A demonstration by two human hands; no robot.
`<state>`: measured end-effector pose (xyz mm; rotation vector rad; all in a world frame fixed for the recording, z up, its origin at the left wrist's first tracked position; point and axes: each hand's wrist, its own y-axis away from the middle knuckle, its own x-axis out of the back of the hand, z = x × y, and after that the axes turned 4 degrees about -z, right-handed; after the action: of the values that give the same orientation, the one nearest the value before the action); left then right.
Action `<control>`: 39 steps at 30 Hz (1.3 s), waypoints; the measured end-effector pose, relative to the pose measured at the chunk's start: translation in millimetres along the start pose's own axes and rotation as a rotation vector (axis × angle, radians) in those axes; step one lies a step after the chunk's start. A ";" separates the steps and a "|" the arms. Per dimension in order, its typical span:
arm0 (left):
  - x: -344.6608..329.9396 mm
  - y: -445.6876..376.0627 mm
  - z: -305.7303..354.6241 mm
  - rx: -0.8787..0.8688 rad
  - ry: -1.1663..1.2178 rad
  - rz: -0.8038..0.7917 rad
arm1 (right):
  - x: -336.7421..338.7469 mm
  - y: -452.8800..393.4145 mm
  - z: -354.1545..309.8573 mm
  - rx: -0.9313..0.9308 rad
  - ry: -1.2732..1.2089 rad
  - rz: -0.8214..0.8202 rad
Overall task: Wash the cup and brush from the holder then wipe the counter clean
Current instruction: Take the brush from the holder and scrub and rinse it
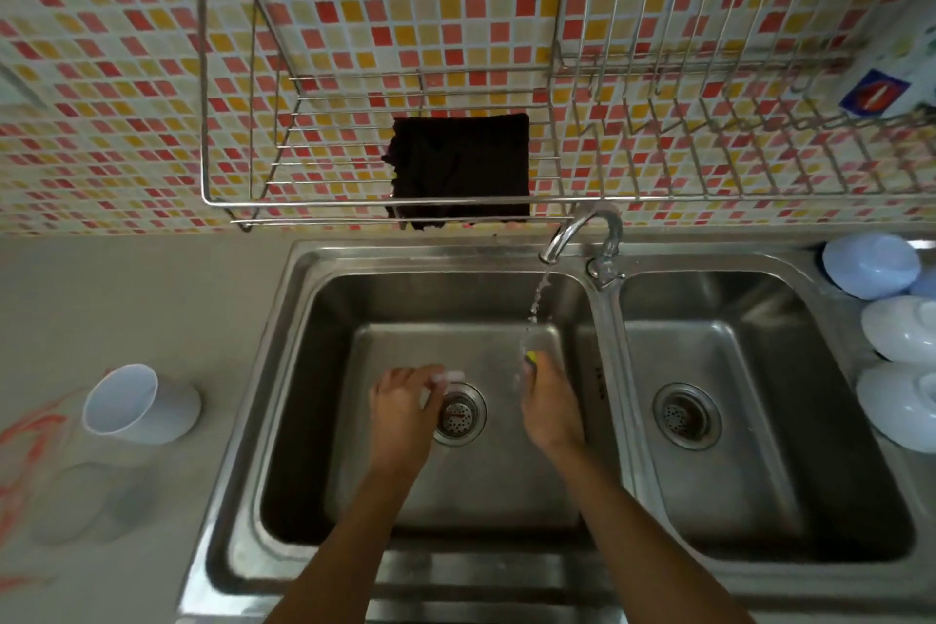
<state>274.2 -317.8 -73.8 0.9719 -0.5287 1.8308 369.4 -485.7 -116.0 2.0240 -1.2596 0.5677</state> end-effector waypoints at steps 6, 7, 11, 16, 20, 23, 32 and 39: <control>8.6 8.4 -6.7 0.023 -0.082 -0.054 | 10.7 17.4 -9.2 -0.061 0.107 -0.100; 12.0 10.8 -8.1 0.008 -0.088 -0.036 | 13.3 20.2 -11.7 -0.087 0.128 -0.145; 35.2 15.4 -10.4 -0.015 -0.056 0.020 | 34.7 39.2 -39.5 -0.110 0.053 -0.227; 75.6 15.2 -14.8 -0.003 0.091 0.170 | 80.3 69.2 -132.0 0.100 -0.307 -0.247; 115.8 21.1 -8.1 -0.026 0.171 0.242 | 125.2 86.4 -231.6 0.377 -0.643 -0.139; 142.5 26.9 -11.1 -0.035 0.224 0.255 | 143.4 81.6 -294.6 0.509 -0.580 0.089; 206.5 38.5 -52.0 -0.028 0.339 0.258 | 95.9 -6.2 -354.9 0.383 0.004 0.207; 256.8 37.3 -118.3 -0.035 0.313 0.339 | 67.1 -16.4 -355.1 0.211 0.303 0.181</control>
<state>138.0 -109.7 65.9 0.5790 -0.5519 2.2174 409.5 -259.4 163.4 1.9078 -1.2442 1.0904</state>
